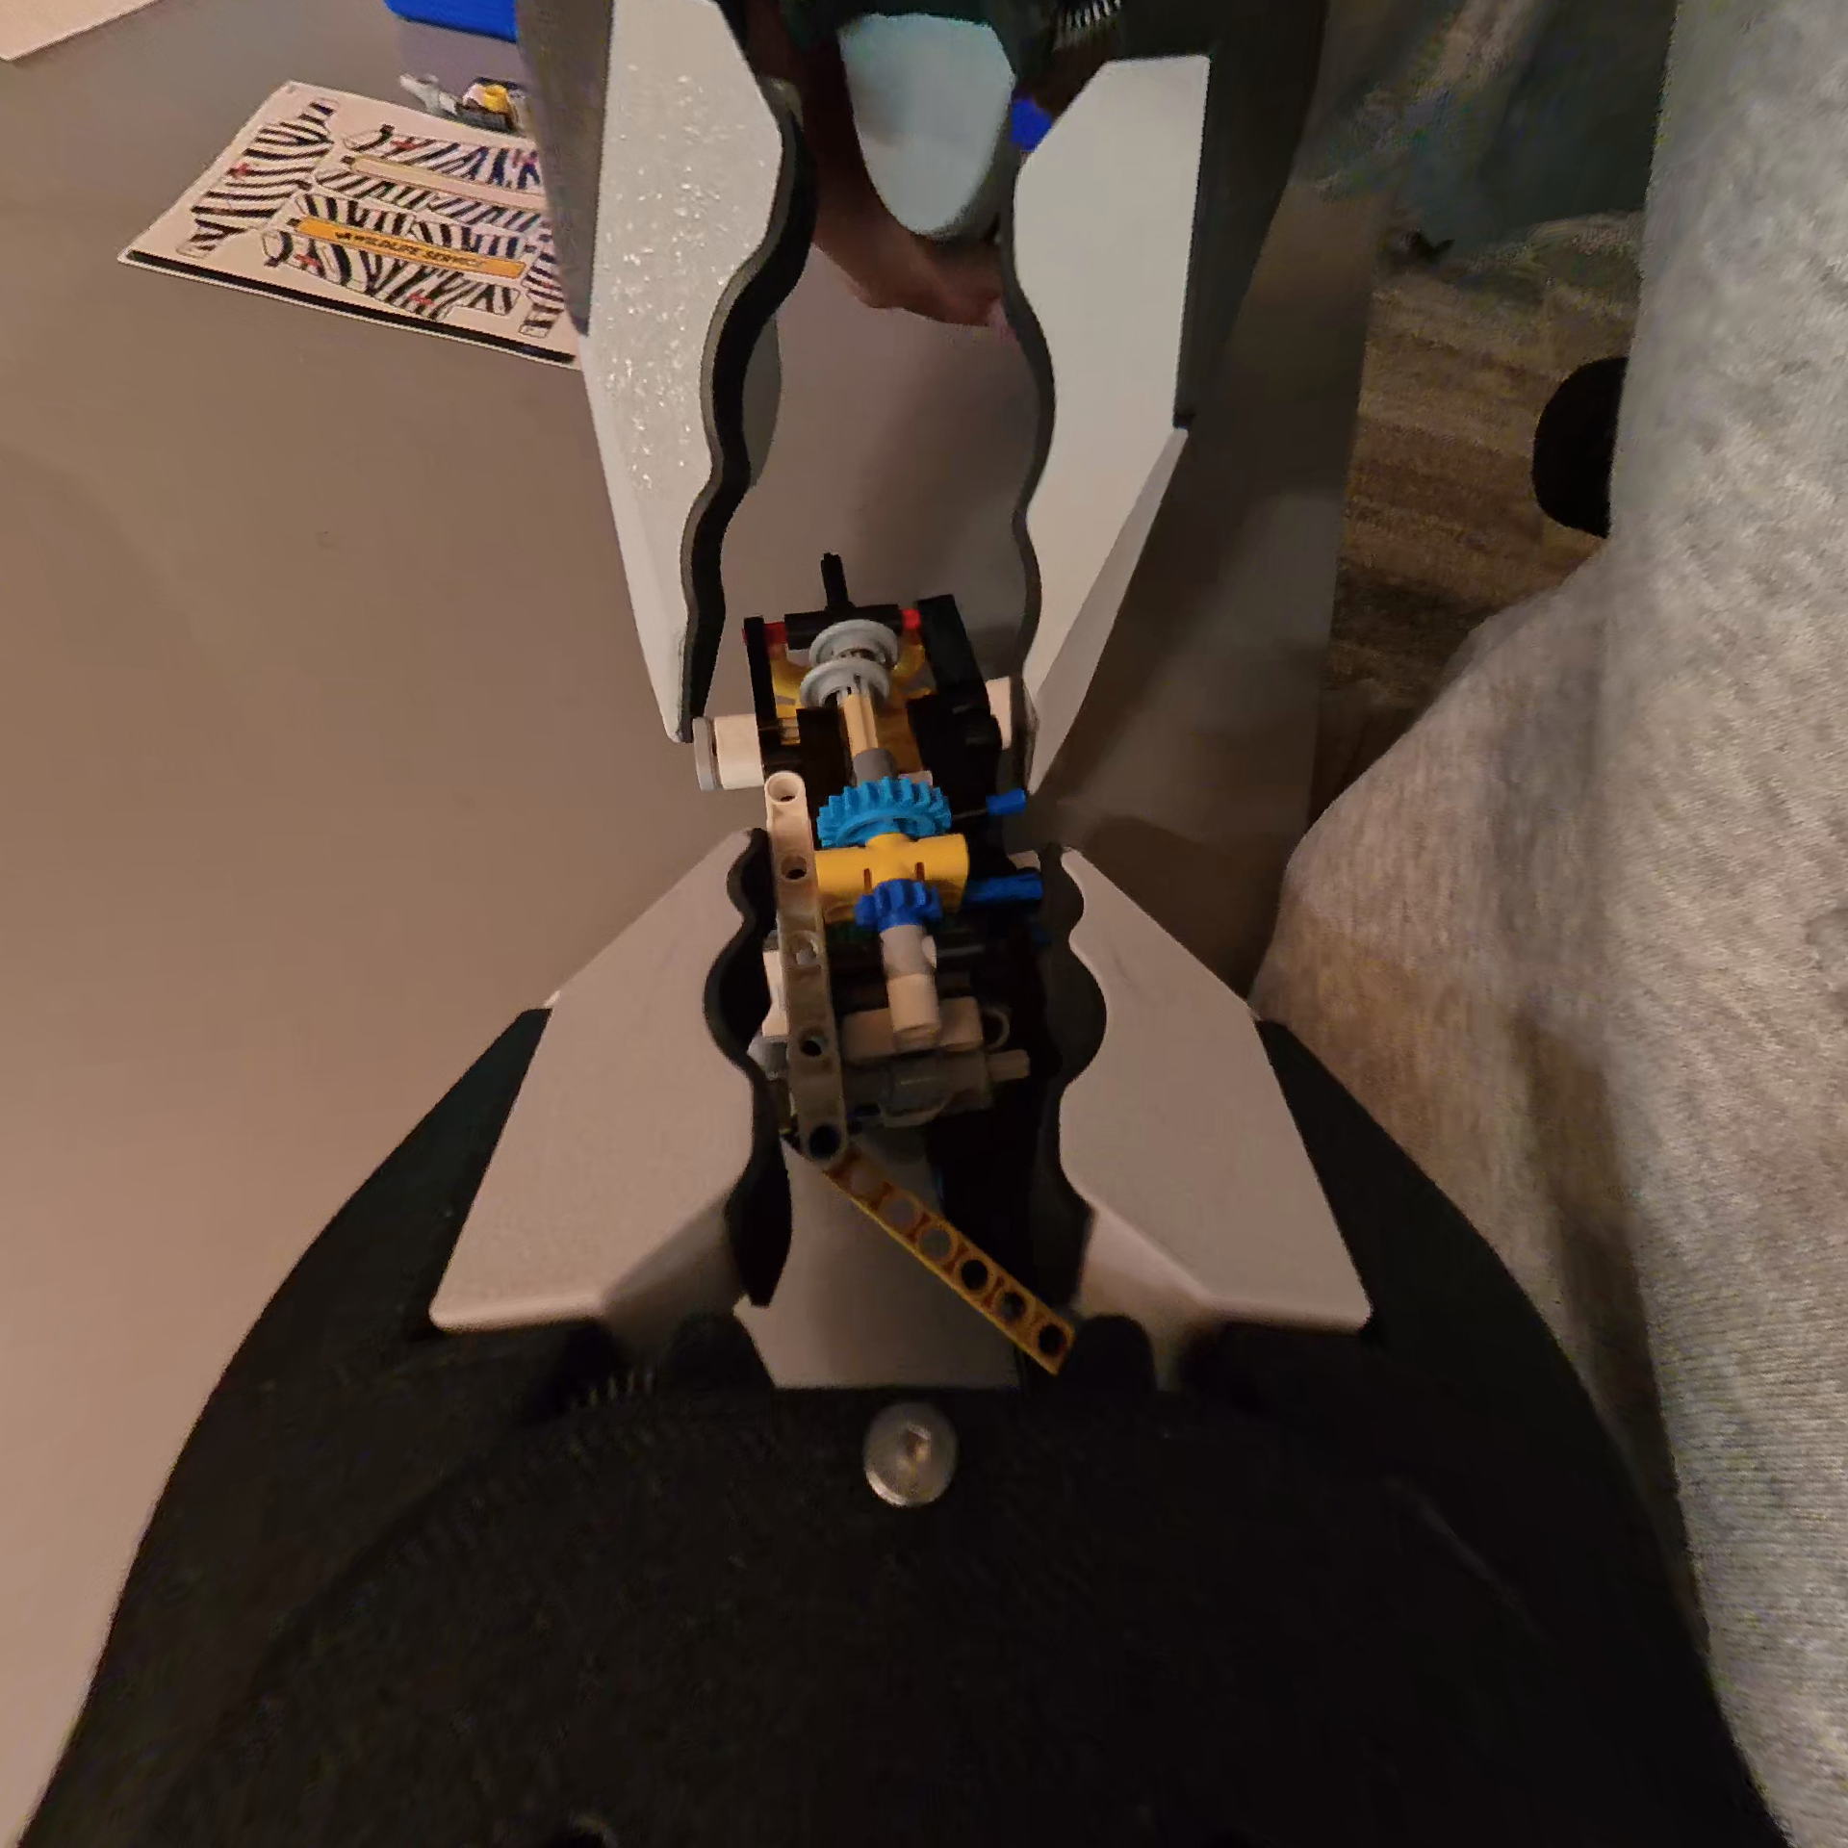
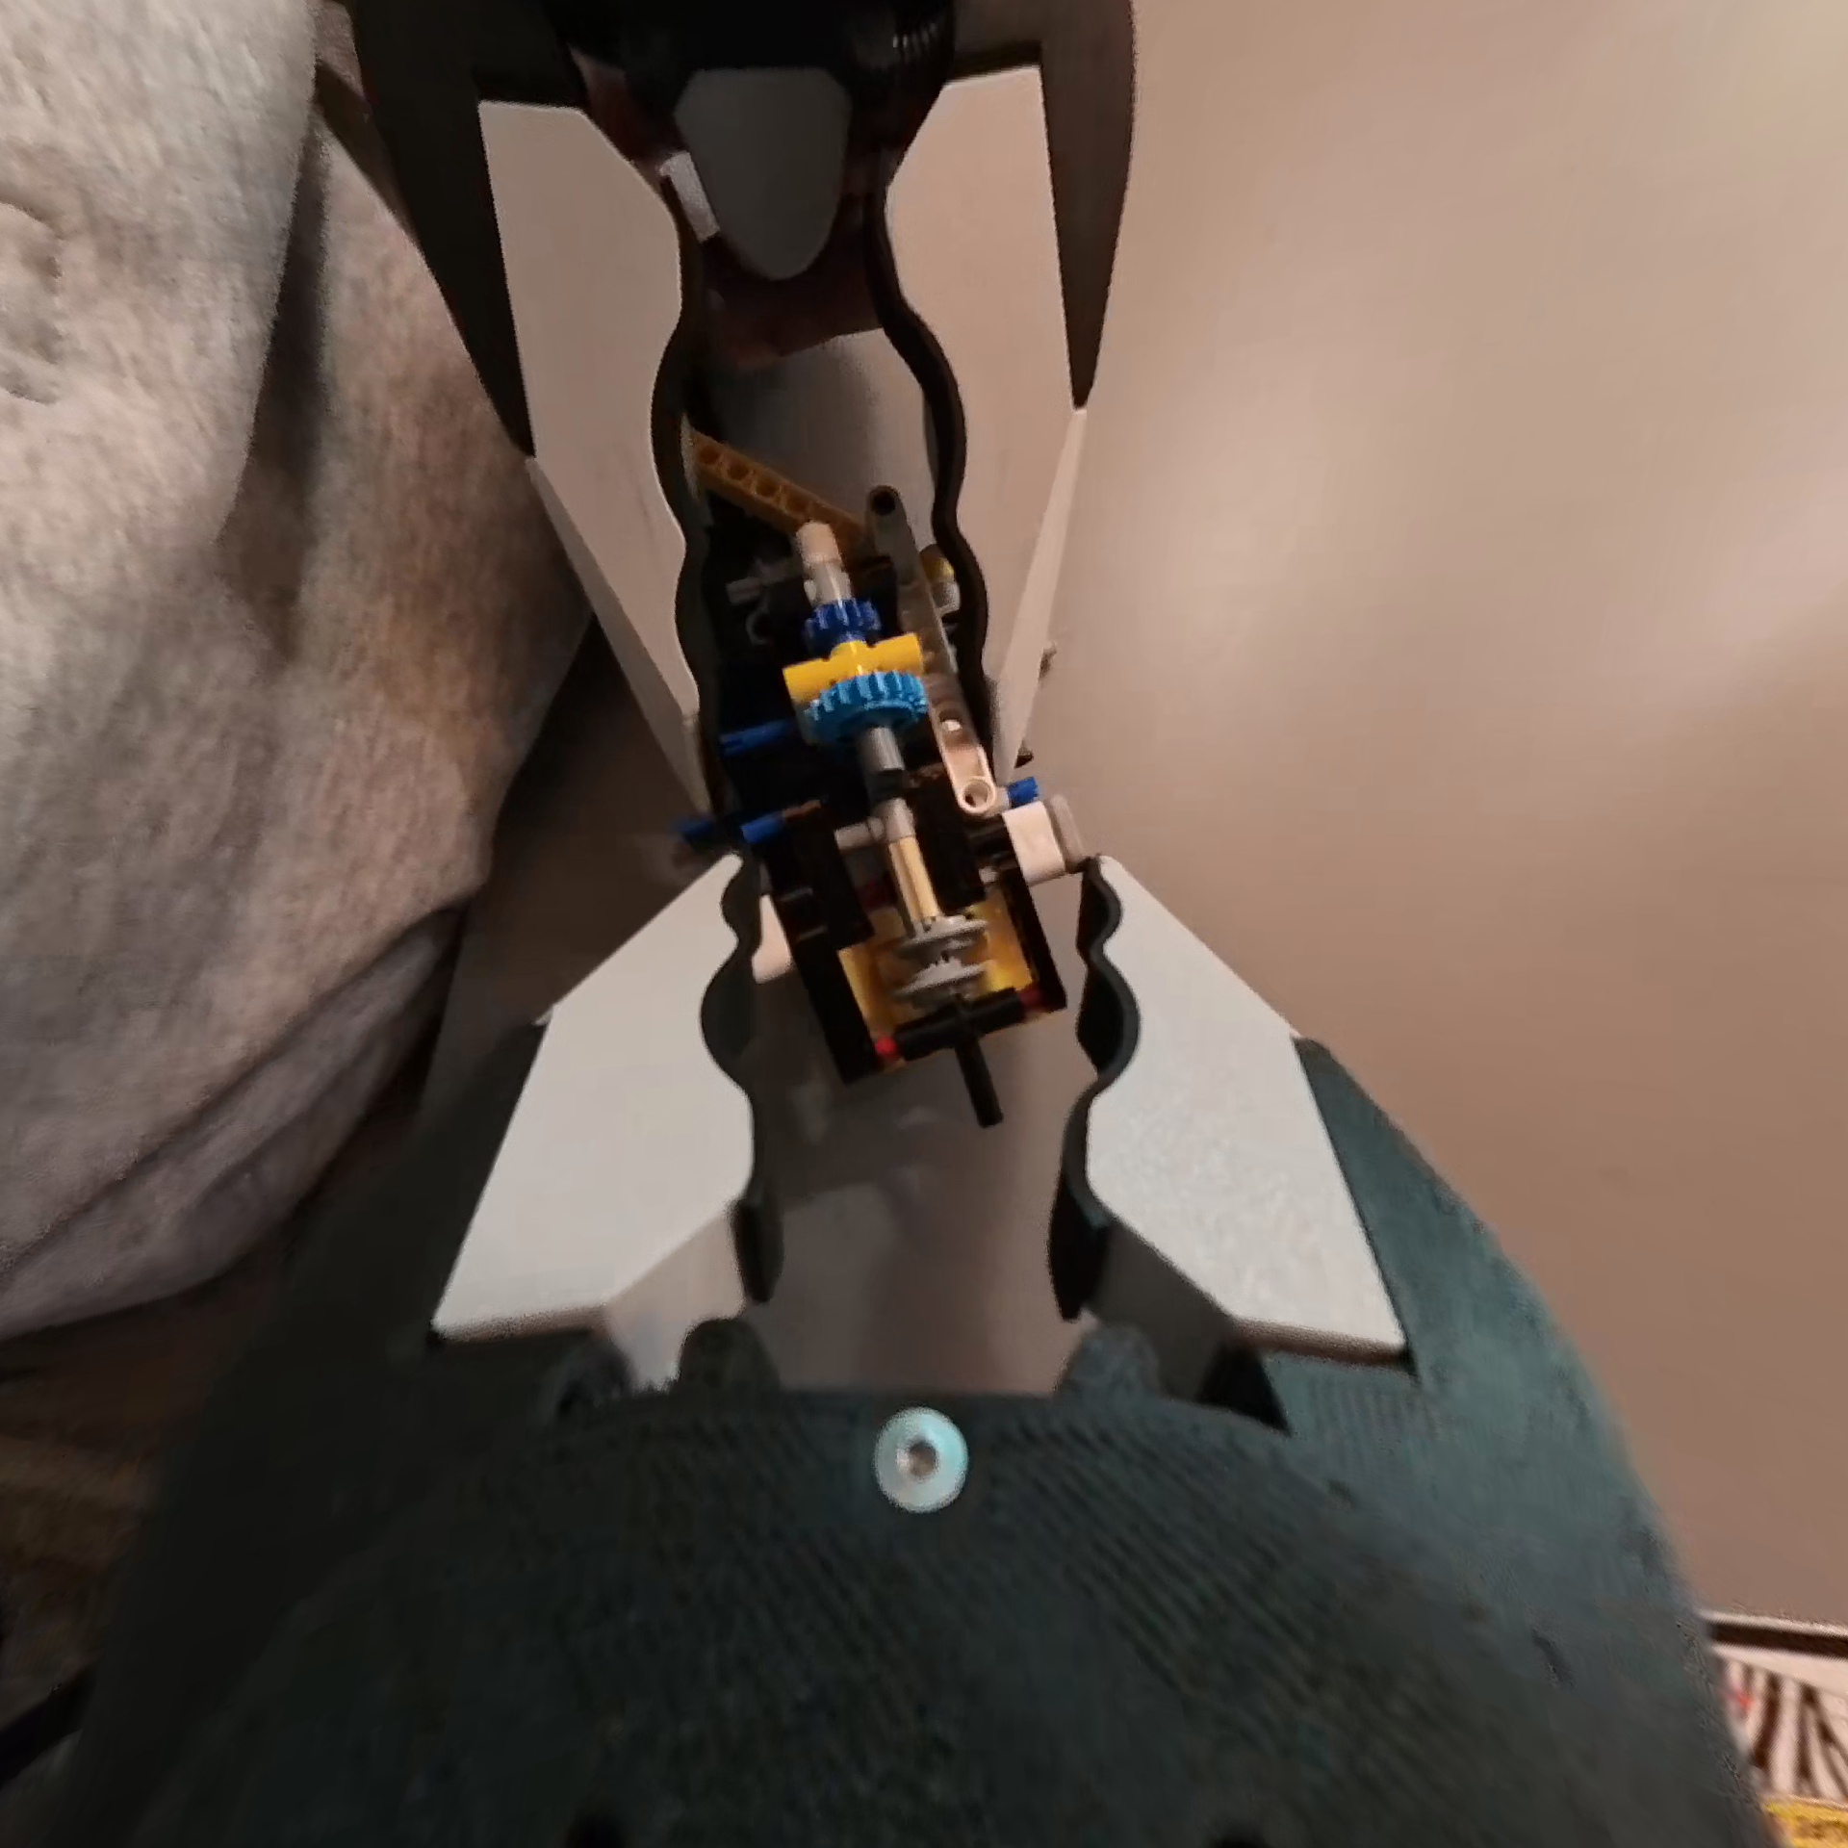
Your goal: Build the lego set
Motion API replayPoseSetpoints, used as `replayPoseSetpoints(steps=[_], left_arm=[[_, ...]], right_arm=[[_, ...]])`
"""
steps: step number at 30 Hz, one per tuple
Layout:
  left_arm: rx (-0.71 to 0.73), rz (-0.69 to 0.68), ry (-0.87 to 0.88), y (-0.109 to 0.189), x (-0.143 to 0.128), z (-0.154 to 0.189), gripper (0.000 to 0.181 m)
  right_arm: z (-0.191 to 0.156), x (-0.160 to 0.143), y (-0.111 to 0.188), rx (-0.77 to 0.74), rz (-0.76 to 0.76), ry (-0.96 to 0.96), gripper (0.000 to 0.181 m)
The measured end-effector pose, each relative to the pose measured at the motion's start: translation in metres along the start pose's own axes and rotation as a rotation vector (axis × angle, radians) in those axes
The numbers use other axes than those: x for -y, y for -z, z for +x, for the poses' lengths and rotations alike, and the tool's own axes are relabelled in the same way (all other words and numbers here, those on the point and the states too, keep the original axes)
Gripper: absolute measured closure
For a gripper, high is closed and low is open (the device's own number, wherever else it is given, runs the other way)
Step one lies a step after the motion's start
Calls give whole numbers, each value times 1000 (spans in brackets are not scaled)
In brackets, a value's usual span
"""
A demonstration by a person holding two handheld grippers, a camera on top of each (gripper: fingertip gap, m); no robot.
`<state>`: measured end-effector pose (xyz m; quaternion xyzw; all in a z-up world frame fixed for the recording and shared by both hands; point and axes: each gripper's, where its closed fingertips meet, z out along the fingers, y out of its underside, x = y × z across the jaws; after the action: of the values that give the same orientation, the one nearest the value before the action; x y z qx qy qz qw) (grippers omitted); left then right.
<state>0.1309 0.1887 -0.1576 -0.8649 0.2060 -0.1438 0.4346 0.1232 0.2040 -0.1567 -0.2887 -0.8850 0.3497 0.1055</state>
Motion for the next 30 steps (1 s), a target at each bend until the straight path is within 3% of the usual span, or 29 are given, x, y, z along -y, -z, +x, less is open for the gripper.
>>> replayPoseSetpoints(steps=[1, 14, 30], left_arm=[[-2, 2, 1, 0, 0, 0, 129], [-25, 26, 21, -1, 0, 0, 129], [1, -2, -5, -1, -1, 2, 129]], right_arm=[[1, 0, 0, 16, -14, 10, 118], [2, -1, -3, 122, -89, 6, 125], [-3, 0, -1, 85, 13, -88, 126]])
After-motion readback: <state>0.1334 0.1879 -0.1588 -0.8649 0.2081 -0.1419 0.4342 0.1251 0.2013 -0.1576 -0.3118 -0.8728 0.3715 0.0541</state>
